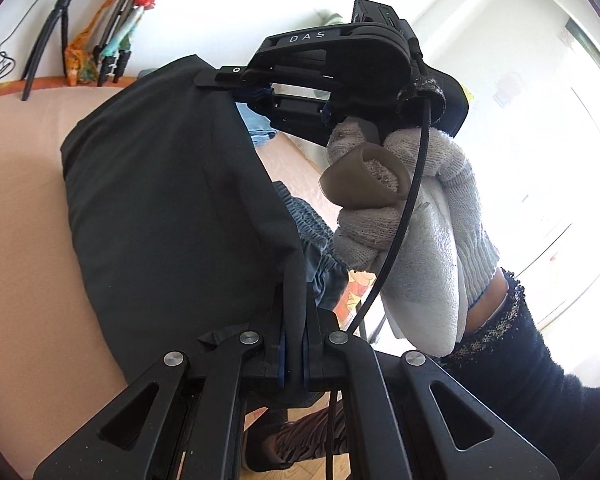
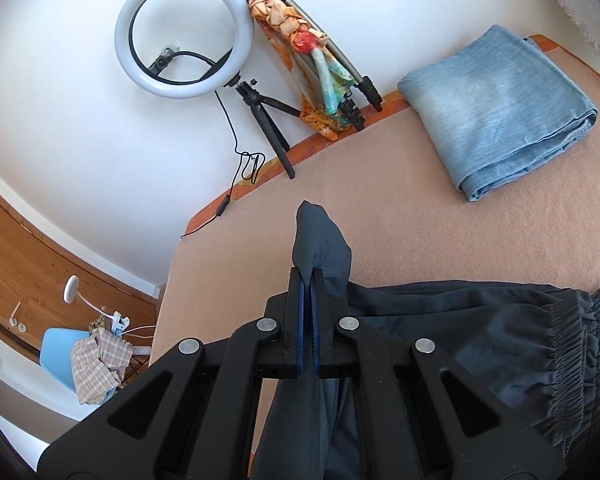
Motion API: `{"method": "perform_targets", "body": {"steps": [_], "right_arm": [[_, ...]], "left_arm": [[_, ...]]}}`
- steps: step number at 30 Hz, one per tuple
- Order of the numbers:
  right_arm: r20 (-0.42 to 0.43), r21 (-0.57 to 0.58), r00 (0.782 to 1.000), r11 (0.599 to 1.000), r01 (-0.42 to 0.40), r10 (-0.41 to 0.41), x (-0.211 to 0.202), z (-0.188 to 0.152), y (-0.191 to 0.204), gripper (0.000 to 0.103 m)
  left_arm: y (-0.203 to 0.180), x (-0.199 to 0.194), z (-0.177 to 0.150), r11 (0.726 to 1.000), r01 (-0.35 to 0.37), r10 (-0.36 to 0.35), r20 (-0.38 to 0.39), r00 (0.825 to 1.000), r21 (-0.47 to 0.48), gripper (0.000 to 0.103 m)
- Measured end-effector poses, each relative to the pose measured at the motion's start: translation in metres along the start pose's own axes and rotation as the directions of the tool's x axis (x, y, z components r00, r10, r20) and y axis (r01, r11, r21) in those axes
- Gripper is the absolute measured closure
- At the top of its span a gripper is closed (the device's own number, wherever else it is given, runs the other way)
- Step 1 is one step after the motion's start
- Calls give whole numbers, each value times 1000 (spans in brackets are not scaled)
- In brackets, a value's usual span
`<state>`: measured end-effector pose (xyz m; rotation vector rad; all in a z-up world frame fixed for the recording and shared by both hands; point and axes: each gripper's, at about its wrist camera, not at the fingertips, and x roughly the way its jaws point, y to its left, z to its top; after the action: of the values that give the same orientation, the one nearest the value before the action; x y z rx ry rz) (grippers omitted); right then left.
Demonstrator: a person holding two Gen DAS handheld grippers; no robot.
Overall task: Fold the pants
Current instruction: 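Lift the trouser edge with both grippers and fold it over the trousers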
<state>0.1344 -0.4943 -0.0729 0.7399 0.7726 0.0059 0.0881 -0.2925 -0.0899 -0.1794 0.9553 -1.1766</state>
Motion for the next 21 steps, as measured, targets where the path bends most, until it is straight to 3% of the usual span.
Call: {"method": "perform_targets", "body": {"steps": [13, 21], "right_arm": [[74, 102, 997, 995, 17, -25, -53, 4, -79, 99], [75, 140, 996, 989, 45, -56, -66, 8, -122, 99]], "left_arm": [[-9, 78, 27, 995, 104, -104, -82, 991, 3, 101], [-10, 127, 41, 988, 153, -153, -140, 978, -8, 101]]}}
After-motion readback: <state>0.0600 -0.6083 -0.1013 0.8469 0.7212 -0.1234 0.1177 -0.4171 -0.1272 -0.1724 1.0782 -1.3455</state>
